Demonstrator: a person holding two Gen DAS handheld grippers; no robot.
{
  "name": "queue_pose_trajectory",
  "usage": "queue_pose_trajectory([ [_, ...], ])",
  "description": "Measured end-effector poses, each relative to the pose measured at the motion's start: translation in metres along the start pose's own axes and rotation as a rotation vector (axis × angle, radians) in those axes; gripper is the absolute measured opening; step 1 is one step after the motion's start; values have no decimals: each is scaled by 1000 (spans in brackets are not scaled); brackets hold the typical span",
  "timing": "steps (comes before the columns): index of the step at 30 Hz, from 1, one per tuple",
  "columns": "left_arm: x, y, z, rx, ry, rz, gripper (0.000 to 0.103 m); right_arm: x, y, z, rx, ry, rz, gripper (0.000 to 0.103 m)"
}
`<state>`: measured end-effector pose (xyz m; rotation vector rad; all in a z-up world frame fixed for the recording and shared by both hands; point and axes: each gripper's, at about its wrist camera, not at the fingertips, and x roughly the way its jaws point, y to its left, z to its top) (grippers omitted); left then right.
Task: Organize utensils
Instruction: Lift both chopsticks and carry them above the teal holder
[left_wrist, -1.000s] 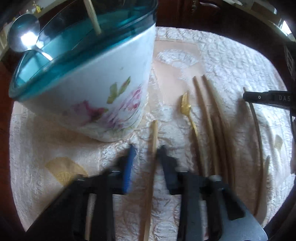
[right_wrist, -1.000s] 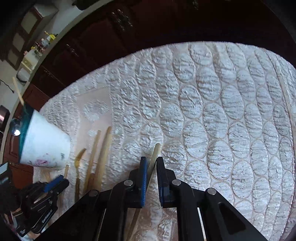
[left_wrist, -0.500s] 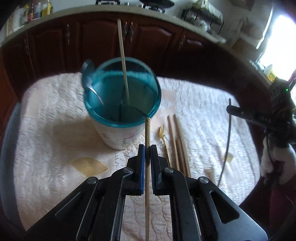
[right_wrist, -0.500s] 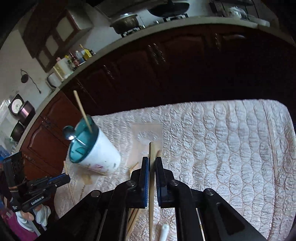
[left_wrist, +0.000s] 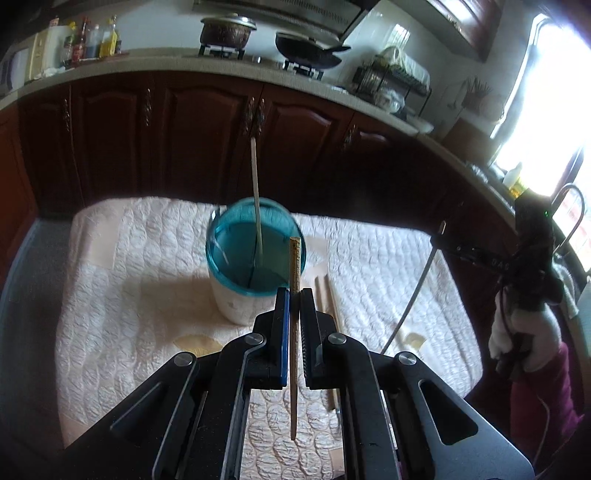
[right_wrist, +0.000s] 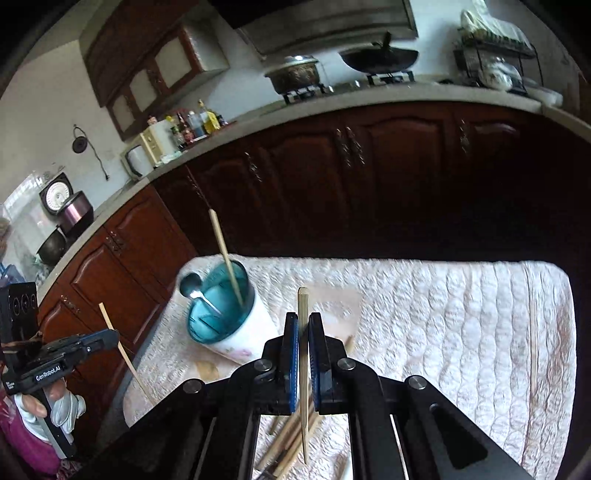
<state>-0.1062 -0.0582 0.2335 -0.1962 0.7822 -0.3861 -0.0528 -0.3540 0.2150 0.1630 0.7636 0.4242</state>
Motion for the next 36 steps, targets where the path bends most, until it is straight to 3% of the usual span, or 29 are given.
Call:
queue_pose_trajectory([
  [10, -35, -2, 64, -7, -194, 42, 4, -25, 49, 63, -75, -119, 91, 5],
  [21, 7, 4, 119, 46, -305, 212, 4, 19, 98, 114, -138, -150, 91, 5],
  [28, 47, 19, 132, 23, -300, 237, 4, 64, 104, 119, -145, -128, 74, 5],
  [36, 80, 20, 115, 48, -267, 281, 4, 106, 103, 100, -160, -57, 63, 5],
])
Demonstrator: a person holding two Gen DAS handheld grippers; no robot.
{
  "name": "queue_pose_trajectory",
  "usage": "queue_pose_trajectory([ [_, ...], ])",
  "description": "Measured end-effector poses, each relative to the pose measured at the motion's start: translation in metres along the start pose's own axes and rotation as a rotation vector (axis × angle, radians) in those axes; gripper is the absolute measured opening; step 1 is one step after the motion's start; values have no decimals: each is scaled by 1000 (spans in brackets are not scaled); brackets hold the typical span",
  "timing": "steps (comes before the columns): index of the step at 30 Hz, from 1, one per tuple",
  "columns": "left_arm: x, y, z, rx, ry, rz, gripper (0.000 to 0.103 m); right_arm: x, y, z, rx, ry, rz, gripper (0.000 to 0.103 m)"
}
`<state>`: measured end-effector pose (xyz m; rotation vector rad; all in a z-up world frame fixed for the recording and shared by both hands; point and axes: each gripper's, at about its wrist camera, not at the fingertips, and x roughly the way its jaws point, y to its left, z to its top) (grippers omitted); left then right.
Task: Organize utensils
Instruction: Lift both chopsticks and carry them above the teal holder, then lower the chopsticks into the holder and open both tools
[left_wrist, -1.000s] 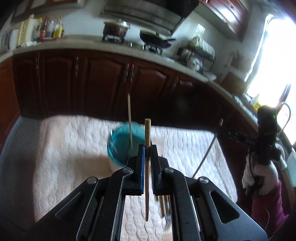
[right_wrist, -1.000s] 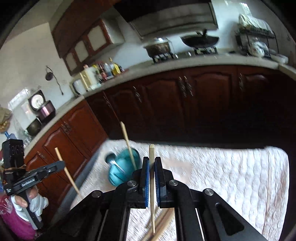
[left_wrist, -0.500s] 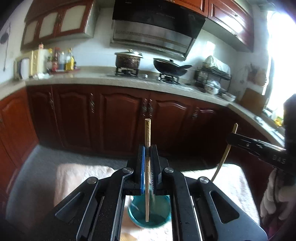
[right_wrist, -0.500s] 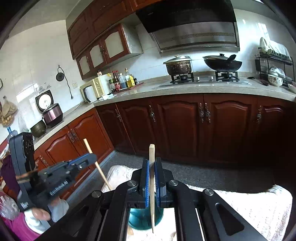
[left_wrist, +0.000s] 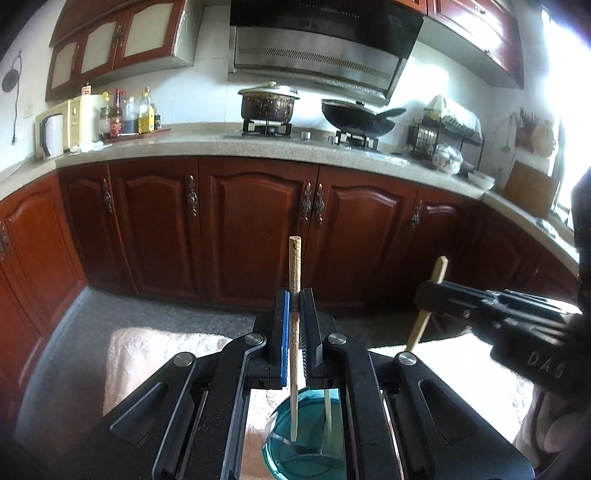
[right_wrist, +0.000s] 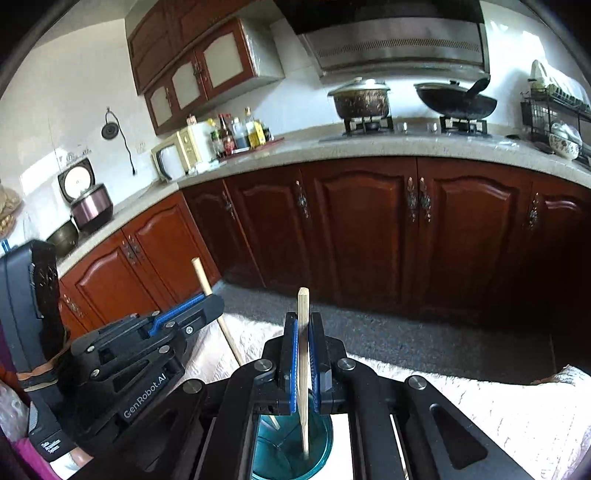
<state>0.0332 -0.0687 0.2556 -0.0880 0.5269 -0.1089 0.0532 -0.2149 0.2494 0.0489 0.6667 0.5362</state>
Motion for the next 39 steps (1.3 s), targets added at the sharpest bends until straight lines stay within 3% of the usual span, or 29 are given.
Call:
queue_pose_trajectory([
  [14, 22, -2, -41, 2, 106, 17, 4, 32, -14, -35, 35, 105, 10, 5],
  [23, 25, -6, -42, 7, 116, 24, 4, 38, -20, -40, 63, 136, 9, 6],
  [28, 26, -6, -43, 10, 129, 25, 4, 38, -25, -43, 81, 147, 7, 9],
  [31, 28, -5, -43, 7, 136, 25, 4, 37, -28, -43, 88, 148, 0, 20],
  [35, 28, -5, -44, 5, 144, 25, 5, 33, -29, -45, 92, 149, 7, 22],
  [37, 29, -6, -43, 5, 151, 23, 7, 32, -28, -46, 94, 151, 11, 22],
  [39, 28, -6, -43, 3, 156, 23, 19, 30, -28, -47, 100, 152, 16, 23],
])
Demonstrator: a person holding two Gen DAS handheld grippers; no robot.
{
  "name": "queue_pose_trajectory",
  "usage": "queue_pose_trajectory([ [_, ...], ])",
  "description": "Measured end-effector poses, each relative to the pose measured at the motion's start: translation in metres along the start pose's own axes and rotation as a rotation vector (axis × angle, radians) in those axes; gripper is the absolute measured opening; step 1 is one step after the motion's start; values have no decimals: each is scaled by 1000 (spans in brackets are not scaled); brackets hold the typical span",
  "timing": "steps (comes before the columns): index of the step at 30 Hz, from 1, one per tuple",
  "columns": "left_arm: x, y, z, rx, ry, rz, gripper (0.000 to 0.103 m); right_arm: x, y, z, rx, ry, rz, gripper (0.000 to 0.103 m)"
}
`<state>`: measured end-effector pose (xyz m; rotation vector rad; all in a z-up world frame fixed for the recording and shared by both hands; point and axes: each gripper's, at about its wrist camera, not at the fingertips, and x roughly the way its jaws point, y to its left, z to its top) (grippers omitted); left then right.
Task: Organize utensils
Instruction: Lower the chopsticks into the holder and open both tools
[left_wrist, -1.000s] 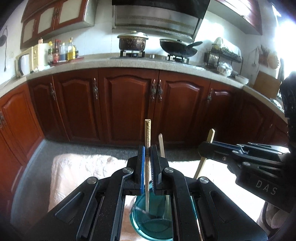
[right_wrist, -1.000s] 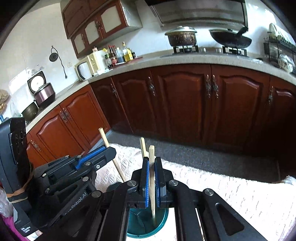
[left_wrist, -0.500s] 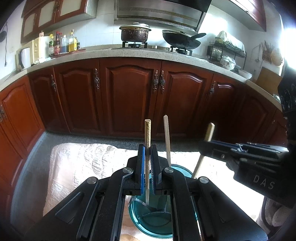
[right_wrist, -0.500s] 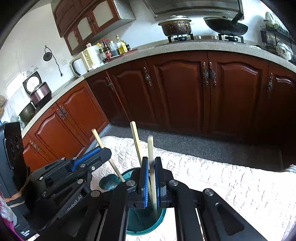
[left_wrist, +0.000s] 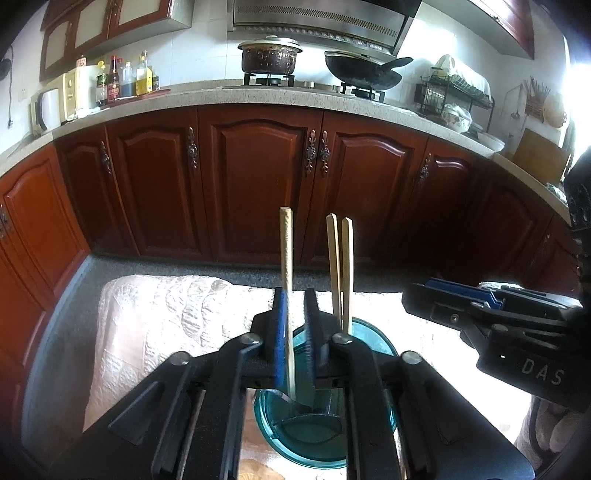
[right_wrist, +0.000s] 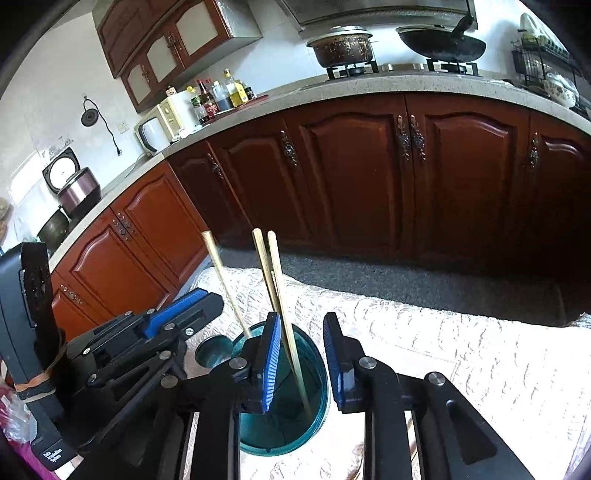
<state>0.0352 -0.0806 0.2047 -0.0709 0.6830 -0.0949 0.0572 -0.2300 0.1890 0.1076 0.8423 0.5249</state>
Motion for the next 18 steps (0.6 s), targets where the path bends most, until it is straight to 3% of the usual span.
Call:
queue_pose_trajectory([
  [3, -3, 0, 0, -7, -9, -11, 34, -2, 0, -3, 6, 0, 2, 26],
  [13, -20, -5, 1, 13, -38, -6, 40, -21, -5, -14, 19, -13, -17, 28],
  [18, -35, -10, -4, 37, -54, -6, 45, -33, -5, -23, 11, -11, -39, 35],
])
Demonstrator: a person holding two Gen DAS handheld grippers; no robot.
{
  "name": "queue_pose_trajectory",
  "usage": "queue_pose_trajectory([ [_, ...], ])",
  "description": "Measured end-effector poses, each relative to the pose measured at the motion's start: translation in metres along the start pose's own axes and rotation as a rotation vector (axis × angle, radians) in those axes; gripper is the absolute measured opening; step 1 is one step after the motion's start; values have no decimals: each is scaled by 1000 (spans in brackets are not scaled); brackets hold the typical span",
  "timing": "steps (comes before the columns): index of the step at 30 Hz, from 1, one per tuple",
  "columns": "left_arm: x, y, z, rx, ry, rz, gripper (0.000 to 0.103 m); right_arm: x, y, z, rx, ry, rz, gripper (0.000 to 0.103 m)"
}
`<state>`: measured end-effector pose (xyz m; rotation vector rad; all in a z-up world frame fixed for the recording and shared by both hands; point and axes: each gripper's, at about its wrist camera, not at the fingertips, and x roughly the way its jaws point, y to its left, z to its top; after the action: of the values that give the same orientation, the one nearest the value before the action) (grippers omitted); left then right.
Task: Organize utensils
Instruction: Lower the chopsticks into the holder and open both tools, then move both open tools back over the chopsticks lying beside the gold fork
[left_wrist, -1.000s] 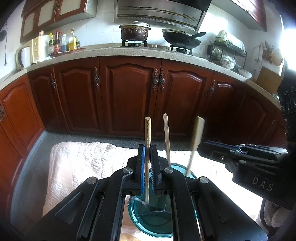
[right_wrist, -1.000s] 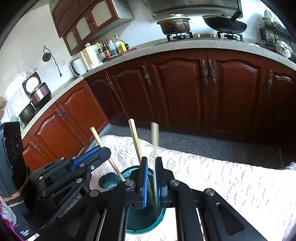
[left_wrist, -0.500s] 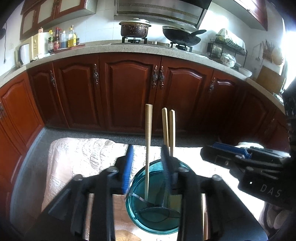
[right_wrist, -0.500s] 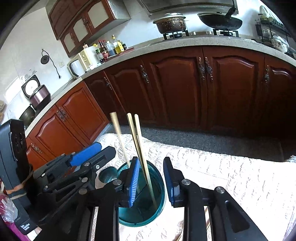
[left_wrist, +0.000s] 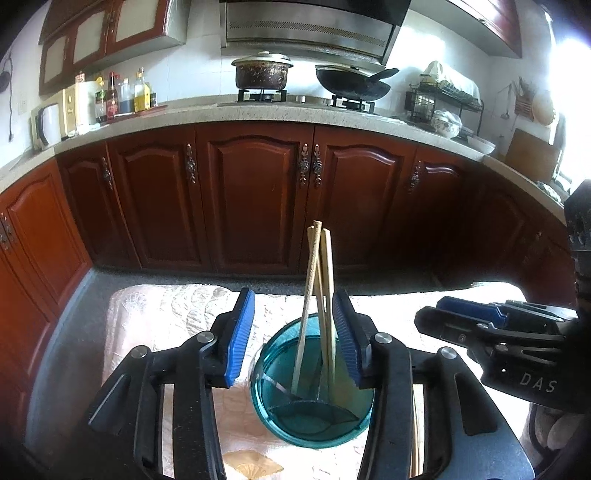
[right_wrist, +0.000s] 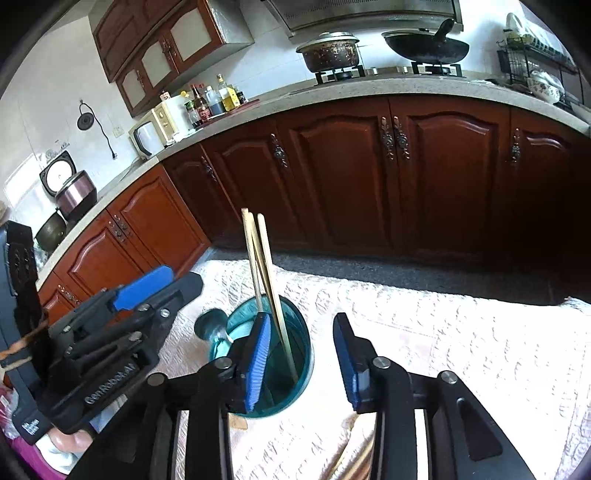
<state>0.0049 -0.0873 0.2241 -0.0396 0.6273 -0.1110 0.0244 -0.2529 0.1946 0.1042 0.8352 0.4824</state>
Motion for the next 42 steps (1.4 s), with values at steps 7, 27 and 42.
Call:
queue_pose_trajectory([
  [7, -23, -12, -12, 18, -5, -26, 52, -20, -9, -19, 15, 6, -27, 35],
  [27, -39, -46, -102, 75, 165, -127, 58, 25, -86, -143, 197, 262, -127, 34],
  [42, -16, -59, -142, 95, 282, -153, 58, 45, -120, -165, 239, 306, -229, 3],
])
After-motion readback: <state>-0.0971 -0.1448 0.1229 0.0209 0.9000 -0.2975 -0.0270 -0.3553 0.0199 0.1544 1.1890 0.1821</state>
